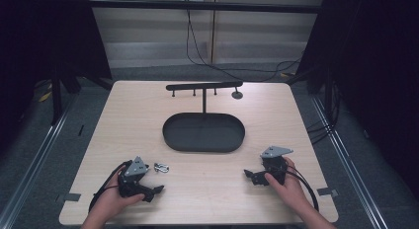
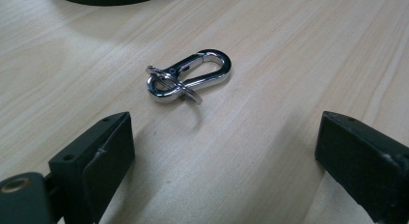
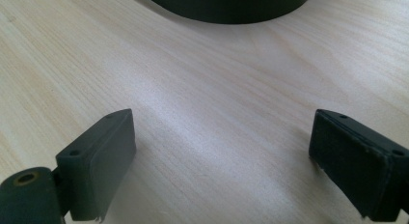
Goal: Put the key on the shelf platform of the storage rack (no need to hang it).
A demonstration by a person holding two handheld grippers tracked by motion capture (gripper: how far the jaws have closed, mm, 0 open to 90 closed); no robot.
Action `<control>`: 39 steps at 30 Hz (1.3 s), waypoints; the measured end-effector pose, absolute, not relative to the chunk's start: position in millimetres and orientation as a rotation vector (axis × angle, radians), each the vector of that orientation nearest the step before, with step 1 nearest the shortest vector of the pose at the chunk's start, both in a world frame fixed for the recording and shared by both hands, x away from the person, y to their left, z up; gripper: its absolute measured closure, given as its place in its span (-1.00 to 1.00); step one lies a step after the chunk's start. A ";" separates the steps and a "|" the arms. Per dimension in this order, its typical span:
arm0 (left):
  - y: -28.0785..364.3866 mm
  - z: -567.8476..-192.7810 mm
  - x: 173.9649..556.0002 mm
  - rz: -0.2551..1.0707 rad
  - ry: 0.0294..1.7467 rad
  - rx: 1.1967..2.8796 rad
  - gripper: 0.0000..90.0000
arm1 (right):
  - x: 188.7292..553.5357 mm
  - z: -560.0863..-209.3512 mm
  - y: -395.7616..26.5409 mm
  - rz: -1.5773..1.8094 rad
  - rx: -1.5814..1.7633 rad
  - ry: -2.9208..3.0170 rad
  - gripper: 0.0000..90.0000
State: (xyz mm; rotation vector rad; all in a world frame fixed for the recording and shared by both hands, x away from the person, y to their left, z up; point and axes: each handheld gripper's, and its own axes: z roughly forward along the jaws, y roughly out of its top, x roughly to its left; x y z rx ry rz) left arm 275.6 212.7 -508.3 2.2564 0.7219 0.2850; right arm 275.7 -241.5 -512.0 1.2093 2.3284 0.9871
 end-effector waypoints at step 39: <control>194.6 -471.6 306.5 0.148 0.913 2.520 -0.41 | 276.1 -512.1 -240.7 0.987 1.209 2.327 -0.81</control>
